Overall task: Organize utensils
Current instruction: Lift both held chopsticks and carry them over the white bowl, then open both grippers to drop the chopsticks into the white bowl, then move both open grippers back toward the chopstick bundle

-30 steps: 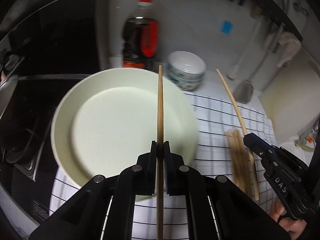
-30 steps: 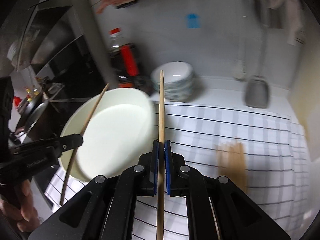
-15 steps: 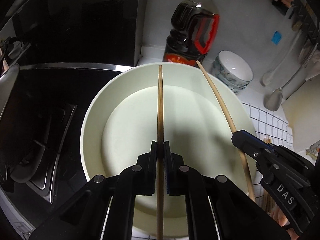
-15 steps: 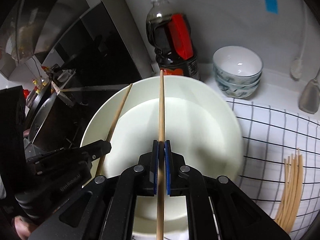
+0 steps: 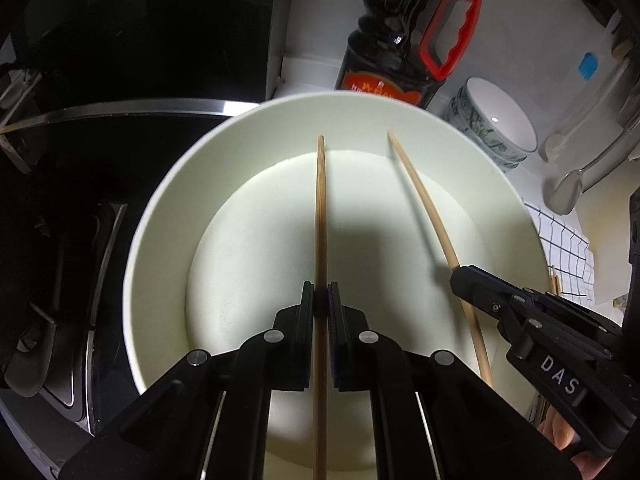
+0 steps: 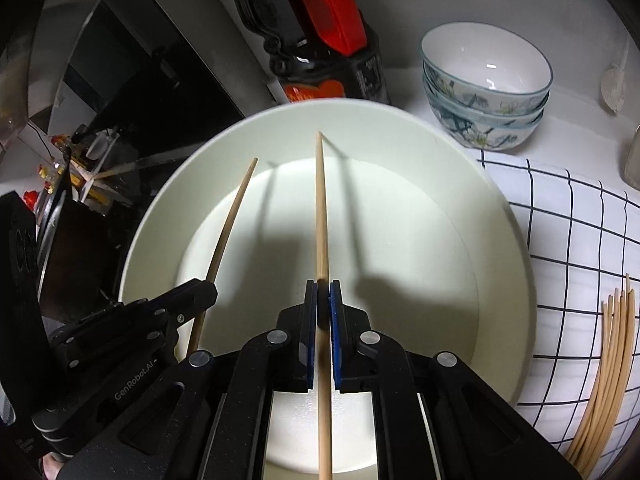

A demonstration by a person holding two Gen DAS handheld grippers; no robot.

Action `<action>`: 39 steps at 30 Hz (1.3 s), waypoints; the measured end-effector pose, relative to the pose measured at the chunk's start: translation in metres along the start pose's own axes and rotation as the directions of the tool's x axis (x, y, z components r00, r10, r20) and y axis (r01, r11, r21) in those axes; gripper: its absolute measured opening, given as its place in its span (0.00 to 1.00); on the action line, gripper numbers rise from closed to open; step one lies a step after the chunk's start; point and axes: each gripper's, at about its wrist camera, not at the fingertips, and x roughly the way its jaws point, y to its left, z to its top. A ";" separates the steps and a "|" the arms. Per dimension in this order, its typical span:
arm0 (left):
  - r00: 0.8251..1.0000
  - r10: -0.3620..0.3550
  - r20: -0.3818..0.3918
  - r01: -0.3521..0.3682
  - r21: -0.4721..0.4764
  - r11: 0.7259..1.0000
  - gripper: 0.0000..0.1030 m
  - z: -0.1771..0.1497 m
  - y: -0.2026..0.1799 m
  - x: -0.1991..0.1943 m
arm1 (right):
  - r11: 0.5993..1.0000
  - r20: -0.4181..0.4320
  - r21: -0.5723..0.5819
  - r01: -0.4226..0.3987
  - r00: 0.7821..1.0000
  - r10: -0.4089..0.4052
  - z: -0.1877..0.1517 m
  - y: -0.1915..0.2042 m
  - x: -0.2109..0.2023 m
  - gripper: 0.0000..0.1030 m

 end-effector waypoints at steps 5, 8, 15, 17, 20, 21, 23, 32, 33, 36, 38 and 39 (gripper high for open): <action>1.000 0.010 -0.007 -0.010 -0.010 1.000 0.09 -0.001 0.004 0.000 | 1.000 -0.014 0.002 0.013 1.000 -0.013 0.001 -0.002 0.005 0.06; 1.000 0.030 0.005 -0.029 -0.014 0.999 0.37 -0.002 0.006 -0.005 | 1.000 -0.010 0.003 0.019 1.000 -0.019 0.002 -0.002 0.003 0.14; 0.995 0.075 0.060 -0.073 -0.028 0.997 0.66 -0.002 0.011 -0.023 | 0.999 0.030 -0.029 0.045 0.999 -0.044 -0.002 -0.001 -0.011 0.20; 0.994 0.081 0.070 -0.078 -0.039 0.996 0.70 -0.004 0.014 -0.028 | 0.999 0.036 -0.028 0.044 0.998 -0.042 -0.004 -0.001 -0.014 0.24; 0.992 0.097 0.083 -0.094 -0.047 0.995 0.74 -0.009 0.017 -0.036 | 0.998 0.047 -0.037 0.043 0.998 -0.041 -0.008 0.002 -0.019 0.27; 0.991 0.102 0.086 -0.099 -0.047 0.994 0.77 -0.011 0.016 -0.038 | 0.998 0.051 -0.041 0.046 0.998 -0.044 -0.009 0.003 -0.020 0.28; 0.990 0.112 0.090 -0.108 -0.053 0.993 0.80 -0.014 0.018 -0.042 | 0.997 0.063 -0.055 0.060 0.996 -0.056 -0.012 0.004 -0.024 0.30; 0.988 0.120 0.098 -0.113 -0.069 0.991 0.84 -0.035 0.010 -0.060 | 0.995 0.090 -0.071 0.063 0.994 -0.056 -0.030 0.001 -0.042 0.38; 0.988 0.121 0.099 -0.114 -0.066 0.991 0.84 -0.037 0.007 -0.061 | 0.995 0.091 -0.072 0.062 0.994 -0.056 -0.031 0.000 -0.044 0.38; 0.985 0.132 0.110 -0.127 -0.053 0.991 0.84 -0.043 -0.001 -0.069 | 0.996 0.097 -0.071 0.060 0.994 -0.053 -0.037 -0.003 -0.050 0.39; 0.982 0.142 0.122 -0.137 -0.042 0.990 0.84 -0.047 -0.006 -0.074 | 0.996 0.101 -0.067 0.056 0.994 -0.049 -0.042 -0.006 -0.057 0.40; 0.981 0.147 0.127 -0.143 -0.038 0.989 0.85 -0.048 -0.008 -0.076 | 0.996 0.104 -0.067 0.055 0.993 -0.048 -0.044 -0.006 -0.060 0.41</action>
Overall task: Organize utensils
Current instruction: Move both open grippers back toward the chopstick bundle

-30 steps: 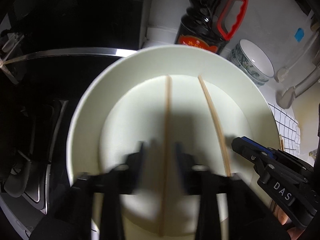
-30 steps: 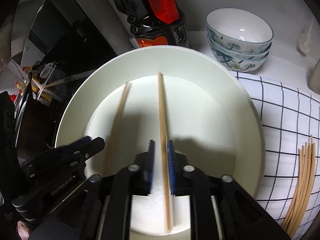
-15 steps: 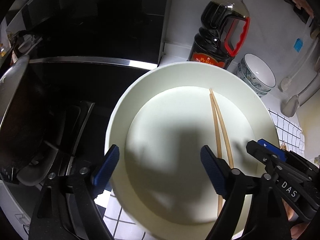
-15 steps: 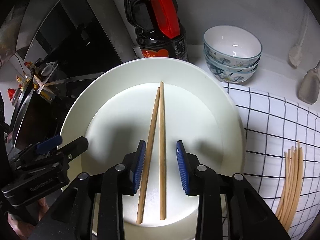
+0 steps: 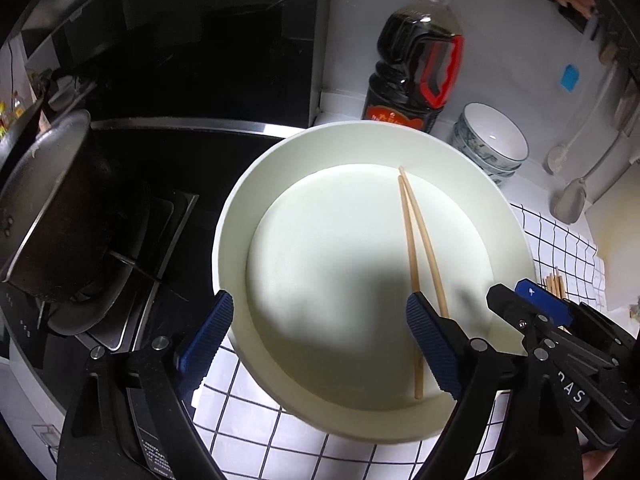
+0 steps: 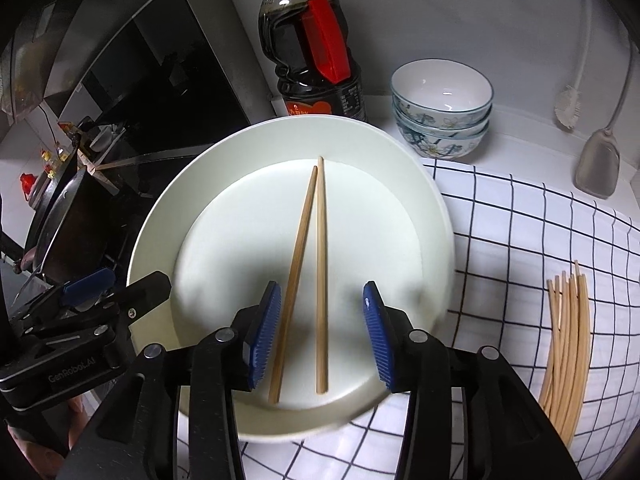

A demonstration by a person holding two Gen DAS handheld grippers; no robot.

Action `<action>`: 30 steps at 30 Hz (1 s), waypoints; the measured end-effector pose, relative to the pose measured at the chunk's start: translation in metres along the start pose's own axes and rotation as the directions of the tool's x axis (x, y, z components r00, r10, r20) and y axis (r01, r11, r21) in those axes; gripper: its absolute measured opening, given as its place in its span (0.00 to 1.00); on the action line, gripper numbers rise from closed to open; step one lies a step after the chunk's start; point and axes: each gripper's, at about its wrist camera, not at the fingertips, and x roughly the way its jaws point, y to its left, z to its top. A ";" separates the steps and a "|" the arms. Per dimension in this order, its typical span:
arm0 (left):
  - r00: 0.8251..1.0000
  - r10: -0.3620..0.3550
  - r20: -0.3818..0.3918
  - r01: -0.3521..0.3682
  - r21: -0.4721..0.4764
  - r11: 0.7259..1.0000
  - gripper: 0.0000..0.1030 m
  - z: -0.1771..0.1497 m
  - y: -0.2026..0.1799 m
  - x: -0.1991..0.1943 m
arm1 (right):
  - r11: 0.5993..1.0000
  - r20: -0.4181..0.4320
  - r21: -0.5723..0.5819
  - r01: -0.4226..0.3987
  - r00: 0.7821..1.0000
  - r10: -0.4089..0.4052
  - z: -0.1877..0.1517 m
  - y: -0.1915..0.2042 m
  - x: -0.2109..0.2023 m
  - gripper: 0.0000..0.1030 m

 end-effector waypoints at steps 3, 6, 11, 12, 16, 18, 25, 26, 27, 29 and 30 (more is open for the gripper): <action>1.000 0.005 0.013 -0.005 0.007 1.000 0.85 -0.003 -0.005 -0.008 | 1.000 0.014 -0.005 -0.002 1.000 0.002 -0.005 -0.002 -0.011 0.44; 1.000 0.009 0.027 -0.009 0.011 1.000 0.85 -0.005 -0.011 -0.016 | 1.000 0.024 -0.010 -0.005 1.000 0.005 -0.011 -0.005 -0.021 0.44; 0.999 0.007 0.046 -0.008 0.024 1.000 0.87 -0.008 -0.023 -0.028 | 1.000 0.041 -0.006 -0.009 0.999 0.009 -0.019 -0.012 -0.036 0.46; 0.999 0.004 0.049 -0.005 0.025 1.000 0.87 -0.009 -0.025 -0.030 | 1.000 0.045 -0.004 -0.009 0.999 0.009 -0.021 -0.014 -0.040 0.46; 0.998 -0.005 0.059 0.003 0.035 0.999 0.88 -0.016 -0.038 -0.039 | 1.000 0.061 0.000 -0.003 0.998 0.003 -0.027 -0.024 -0.054 0.47; 0.998 -0.013 0.060 0.010 0.044 0.999 0.88 -0.020 -0.045 -0.042 | 1.000 0.066 0.007 0.001 0.998 -0.001 -0.032 -0.032 -0.060 0.48; 0.997 -0.050 0.051 0.045 0.092 0.995 0.90 -0.031 -0.081 -0.047 | 0.998 0.080 0.039 0.040 0.996 -0.043 -0.052 -0.065 -0.083 0.49; 0.997 -0.056 0.047 0.051 0.099 0.994 0.91 -0.032 -0.087 -0.047 | 0.998 0.081 0.050 0.049 0.995 -0.053 -0.056 -0.071 -0.086 0.49; 0.997 -0.062 0.043 0.057 0.106 0.993 0.91 -0.034 -0.093 -0.047 | 0.997 0.081 0.059 0.055 0.995 -0.059 -0.059 -0.077 -0.090 0.50; 0.997 -0.074 0.037 0.069 0.122 0.990 0.91 -0.038 -0.103 -0.047 | 0.994 0.082 0.079 0.076 0.993 -0.083 -0.067 -0.090 -0.096 0.51; 0.996 -0.079 0.035 0.074 0.130 0.989 0.91 -0.039 -0.108 -0.047 | 0.993 0.083 0.084 0.083 0.992 -0.090 -0.070 -0.094 -0.099 0.51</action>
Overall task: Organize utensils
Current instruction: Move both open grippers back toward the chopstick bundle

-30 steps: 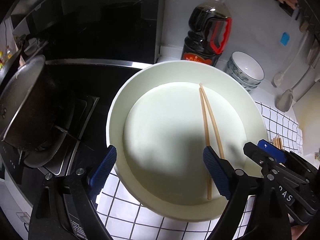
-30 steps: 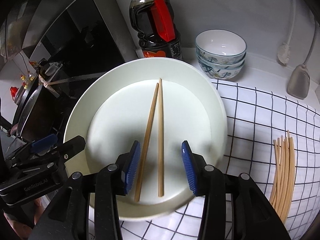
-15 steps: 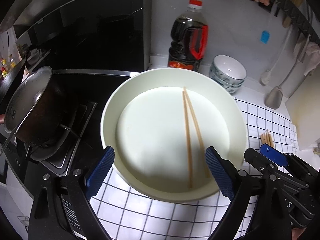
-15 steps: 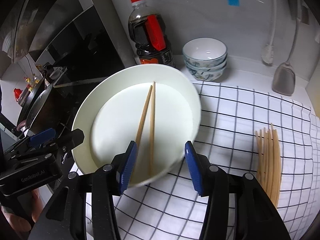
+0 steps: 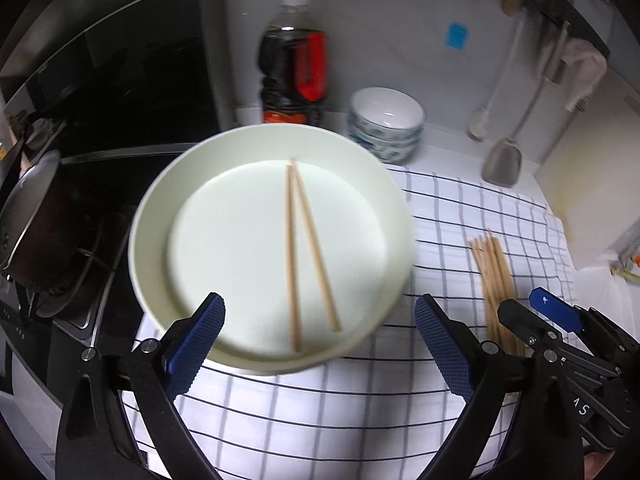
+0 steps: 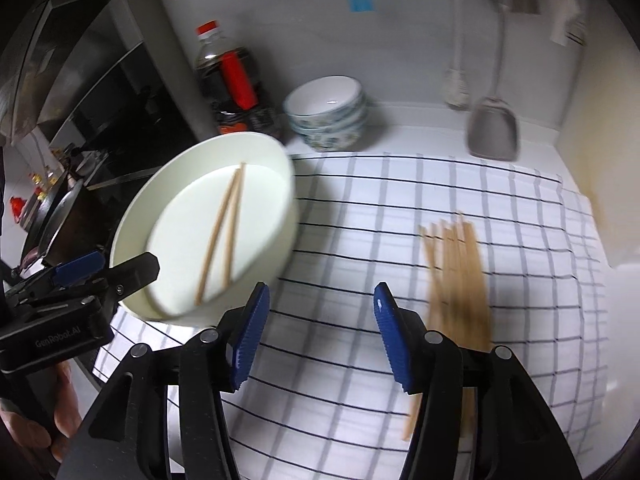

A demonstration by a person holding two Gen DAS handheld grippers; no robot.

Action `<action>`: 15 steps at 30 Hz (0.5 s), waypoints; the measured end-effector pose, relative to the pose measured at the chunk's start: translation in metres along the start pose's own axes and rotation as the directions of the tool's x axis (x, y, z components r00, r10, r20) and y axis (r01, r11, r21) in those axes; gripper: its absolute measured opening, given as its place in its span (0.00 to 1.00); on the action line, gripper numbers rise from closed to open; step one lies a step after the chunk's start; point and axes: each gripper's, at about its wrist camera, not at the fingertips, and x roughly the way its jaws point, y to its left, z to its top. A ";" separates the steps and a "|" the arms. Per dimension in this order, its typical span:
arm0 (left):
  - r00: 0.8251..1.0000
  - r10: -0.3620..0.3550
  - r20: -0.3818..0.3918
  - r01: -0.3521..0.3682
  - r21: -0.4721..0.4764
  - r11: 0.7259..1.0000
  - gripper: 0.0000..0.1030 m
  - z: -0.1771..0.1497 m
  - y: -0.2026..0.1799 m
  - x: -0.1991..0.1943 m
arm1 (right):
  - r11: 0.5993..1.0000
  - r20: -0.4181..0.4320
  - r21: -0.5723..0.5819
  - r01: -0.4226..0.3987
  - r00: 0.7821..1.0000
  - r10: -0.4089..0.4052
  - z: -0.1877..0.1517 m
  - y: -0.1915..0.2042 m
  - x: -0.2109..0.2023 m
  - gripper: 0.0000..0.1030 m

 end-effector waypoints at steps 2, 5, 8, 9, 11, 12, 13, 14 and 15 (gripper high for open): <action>1.000 -0.010 -0.002 0.010 0.019 1.000 0.92 -0.002 -0.013 0.001 | 1.000 0.006 0.009 0.019 1.000 -0.019 -0.006 -0.013 -0.007 0.51; 0.999 -0.035 -0.009 0.035 0.038 0.999 0.93 -0.007 -0.031 0.003 | 0.999 0.012 0.021 0.049 0.999 -0.049 -0.015 -0.031 -0.016 0.54; 0.998 -0.066 -0.022 0.067 0.059 0.996 0.93 -0.013 -0.048 0.006 | 0.996 0.015 0.051 0.074 0.997 -0.075 -0.023 -0.051 -0.024 0.56; 0.997 -0.069 -0.026 0.071 0.070 0.995 0.93 -0.015 -0.054 0.007 | 0.995 0.013 0.061 0.083 0.996 -0.084 -0.026 -0.058 -0.025 0.56; 0.996 -0.077 -0.037 0.080 0.087 0.993 0.93 -0.018 -0.066 0.011 | 0.992 0.003 0.076 0.100 0.995 -0.101 -0.032 -0.073 -0.027 0.56; 0.996 -0.078 -0.042 0.082 0.095 0.992 0.93 -0.020 -0.071 0.013 | 0.991 -0.002 0.082 0.108 0.994 -0.108 -0.035 -0.079 -0.028 0.57; 0.996 -0.079 -0.048 0.084 0.104 0.991 0.93 -0.022 -0.077 0.016 | 0.989 -0.006 0.090 0.117 0.993 -0.117 -0.039 -0.087 -0.028 0.58; 0.995 -0.080 -0.052 0.085 0.111 0.990 0.93 -0.023 -0.082 0.018 | 0.988 -0.007 0.095 0.122 0.993 -0.121 -0.041 -0.091 -0.028 0.59; 0.995 -0.081 -0.055 0.087 0.116 0.989 0.93 -0.025 -0.087 0.020 | 0.987 -0.007 0.101 0.128 0.992 -0.128 -0.043 -0.096 -0.027 0.60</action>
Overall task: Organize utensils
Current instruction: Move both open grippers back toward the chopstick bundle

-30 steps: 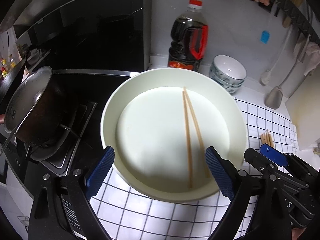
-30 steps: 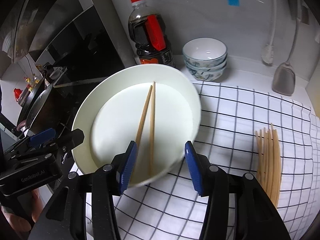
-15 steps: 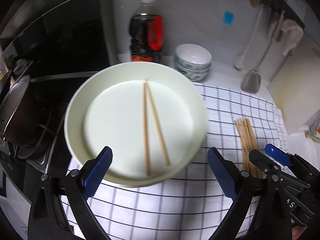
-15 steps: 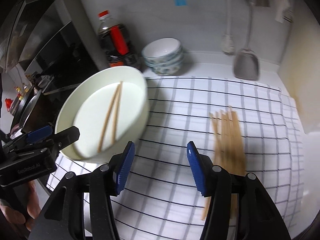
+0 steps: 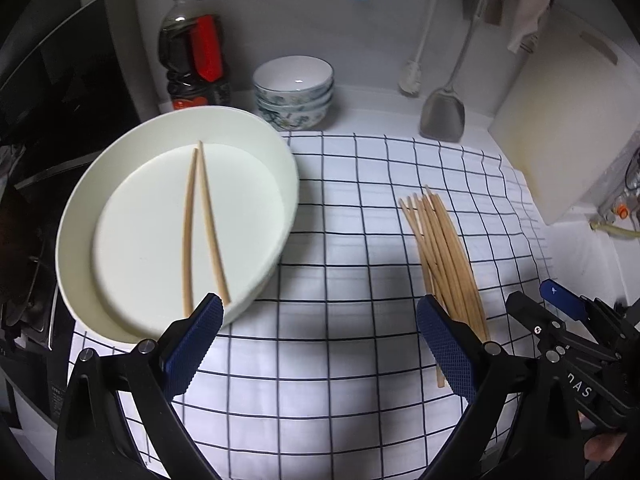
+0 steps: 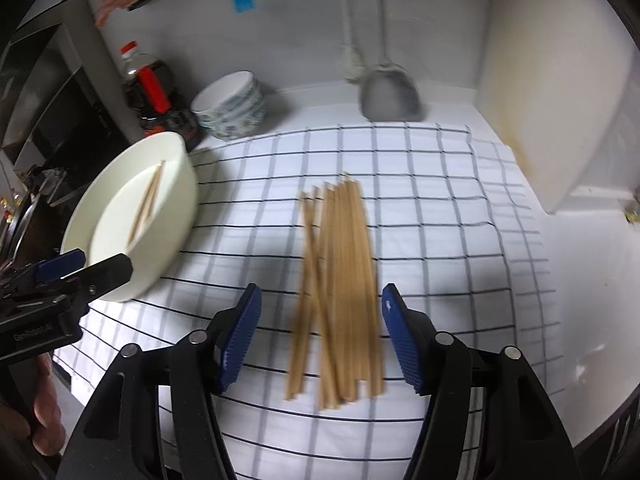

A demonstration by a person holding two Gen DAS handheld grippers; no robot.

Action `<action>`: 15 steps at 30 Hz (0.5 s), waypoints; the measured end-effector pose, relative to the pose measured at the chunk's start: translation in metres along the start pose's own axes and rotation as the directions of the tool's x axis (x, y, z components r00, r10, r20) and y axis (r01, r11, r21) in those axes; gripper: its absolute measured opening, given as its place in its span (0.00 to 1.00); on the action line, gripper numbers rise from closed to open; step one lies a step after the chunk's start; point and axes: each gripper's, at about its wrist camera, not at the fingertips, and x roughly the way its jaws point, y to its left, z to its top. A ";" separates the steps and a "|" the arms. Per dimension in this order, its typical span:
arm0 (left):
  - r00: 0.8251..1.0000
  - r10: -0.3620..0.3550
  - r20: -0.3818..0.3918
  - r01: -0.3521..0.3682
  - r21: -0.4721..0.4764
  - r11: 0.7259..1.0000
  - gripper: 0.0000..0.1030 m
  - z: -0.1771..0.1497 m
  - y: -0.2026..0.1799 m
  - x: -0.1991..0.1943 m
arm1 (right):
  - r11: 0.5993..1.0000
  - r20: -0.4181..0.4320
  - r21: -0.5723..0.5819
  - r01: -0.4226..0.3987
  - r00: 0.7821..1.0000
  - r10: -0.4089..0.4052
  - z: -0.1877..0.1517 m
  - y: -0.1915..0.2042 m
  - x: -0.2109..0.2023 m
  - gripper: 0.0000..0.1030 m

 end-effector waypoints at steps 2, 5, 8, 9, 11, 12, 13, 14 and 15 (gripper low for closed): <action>1.000 -0.006 -0.006 0.006 0.008 1.000 0.93 -0.002 -0.009 0.005 | 1.000 -0.002 0.011 0.012 1.000 -0.012 -0.005 -0.013 0.004 0.61; 1.000 -0.014 -0.014 0.014 0.018 1.000 0.93 -0.005 -0.024 0.016 | 1.000 -0.010 0.013 0.027 1.000 -0.027 -0.010 -0.026 0.011 0.61; 1.000 -0.021 -0.017 0.022 0.021 1.000 0.93 -0.009 -0.035 0.029 | 0.999 -0.011 0.006 0.050 0.999 -0.050 -0.016 -0.039 0.020 0.61; 1.000 -0.023 -0.021 0.024 0.019 1.000 0.93 -0.010 -0.039 0.035 | 0.999 -0.014 0.007 0.054 0.998 -0.054 -0.018 -0.042 0.023 0.61; 0.999 -0.026 -0.028 0.026 0.016 1.000 0.93 -0.013 -0.046 0.045 | 0.999 -0.025 0.013 0.052 0.998 -0.052 -0.020 -0.050 0.032 0.61; 0.999 -0.023 -0.031 0.023 0.016 1.000 0.93 -0.014 -0.049 0.051 | 0.999 -0.031 0.013 0.051 0.998 -0.051 -0.021 -0.054 0.038 0.61; 0.999 -0.021 -0.033 0.021 0.014 1.000 0.93 -0.017 -0.052 0.058 | 0.999 -0.033 0.012 0.052 0.998 -0.052 -0.022 -0.056 0.042 0.61; 0.999 -0.020 -0.037 0.020 0.013 1.000 0.93 -0.018 -0.053 0.063 | 0.999 -0.036 0.010 0.051 0.998 -0.051 -0.023 -0.060 0.048 0.61; 0.999 -0.016 -0.043 0.017 0.011 1.000 0.93 -0.019 -0.055 0.069 | 0.999 -0.037 0.008 0.049 0.998 -0.049 -0.024 -0.061 0.052 0.61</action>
